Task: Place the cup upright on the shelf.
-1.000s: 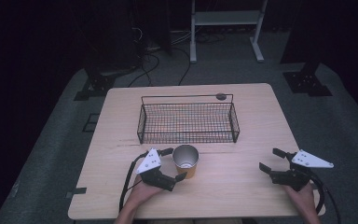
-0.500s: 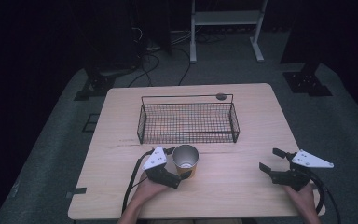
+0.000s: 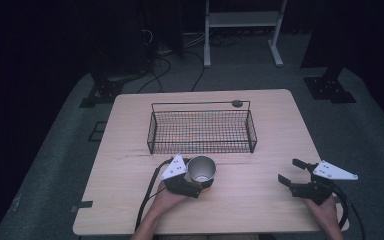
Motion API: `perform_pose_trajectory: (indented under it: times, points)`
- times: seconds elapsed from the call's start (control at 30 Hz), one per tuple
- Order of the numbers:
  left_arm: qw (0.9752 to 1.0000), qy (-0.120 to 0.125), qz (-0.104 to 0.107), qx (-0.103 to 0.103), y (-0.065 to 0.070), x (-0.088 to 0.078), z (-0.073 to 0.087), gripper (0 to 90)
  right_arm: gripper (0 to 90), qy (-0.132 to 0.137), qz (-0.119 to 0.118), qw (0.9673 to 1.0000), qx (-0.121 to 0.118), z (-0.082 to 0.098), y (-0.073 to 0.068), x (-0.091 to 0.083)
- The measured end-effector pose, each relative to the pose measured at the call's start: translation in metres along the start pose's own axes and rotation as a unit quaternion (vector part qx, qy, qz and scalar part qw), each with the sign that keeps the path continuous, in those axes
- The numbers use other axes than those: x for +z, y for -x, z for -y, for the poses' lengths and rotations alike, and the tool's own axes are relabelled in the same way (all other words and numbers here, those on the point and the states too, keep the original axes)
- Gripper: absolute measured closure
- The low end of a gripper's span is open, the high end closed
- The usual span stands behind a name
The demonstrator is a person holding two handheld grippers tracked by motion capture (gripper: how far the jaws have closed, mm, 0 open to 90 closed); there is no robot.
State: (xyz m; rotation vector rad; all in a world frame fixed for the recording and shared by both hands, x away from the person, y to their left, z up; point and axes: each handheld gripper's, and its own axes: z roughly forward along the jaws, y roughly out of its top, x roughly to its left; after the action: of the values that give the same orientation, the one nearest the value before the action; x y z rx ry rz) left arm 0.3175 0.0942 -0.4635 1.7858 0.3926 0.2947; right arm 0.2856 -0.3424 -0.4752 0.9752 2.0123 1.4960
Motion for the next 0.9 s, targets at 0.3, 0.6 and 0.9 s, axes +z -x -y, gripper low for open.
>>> perform_pose_trajectory:
  times: [0.3, 0.6, 0.9]
  points:
    - [1.0000, 0.001, 0.003, 0.004, 0.002, 0.001, -0.002, 12.6, 12.8, 0.000, 0.000, 1.0000, 0.000, 0.000, 0.000, 0.000]
    - [0.9997, 0.023, 0.009, 0.004, 0.002, -0.008, -0.015, 12.6, 12.8, 0.000, 0.000, 1.0000, 0.001, 0.000, 0.000, 0.000]
    - [0.9995, 0.026, 0.017, 0.001, -0.003, -0.012, -0.024, 12.7, 12.8, 0.000, -0.001, 1.0000, -0.001, 0.000, 0.000, 0.000]
